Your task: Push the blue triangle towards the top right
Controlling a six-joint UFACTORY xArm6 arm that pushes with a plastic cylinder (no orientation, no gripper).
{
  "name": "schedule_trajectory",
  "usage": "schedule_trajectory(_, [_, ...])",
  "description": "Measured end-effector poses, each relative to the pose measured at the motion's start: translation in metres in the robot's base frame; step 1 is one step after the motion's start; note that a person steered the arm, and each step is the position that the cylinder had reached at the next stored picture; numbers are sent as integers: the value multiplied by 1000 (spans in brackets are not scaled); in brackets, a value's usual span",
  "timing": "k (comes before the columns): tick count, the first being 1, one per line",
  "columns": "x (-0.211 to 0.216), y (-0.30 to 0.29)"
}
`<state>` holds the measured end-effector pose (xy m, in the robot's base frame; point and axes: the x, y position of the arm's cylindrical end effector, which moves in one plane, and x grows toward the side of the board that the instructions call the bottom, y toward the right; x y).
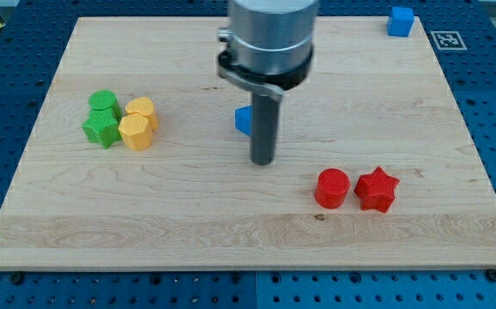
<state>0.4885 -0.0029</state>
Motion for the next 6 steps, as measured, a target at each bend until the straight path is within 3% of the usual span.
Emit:
schedule_trajectory(1, [-20, -15])
schedule_trajectory(3, [-35, 19])
schedule_trajectory(6, [-69, -1])
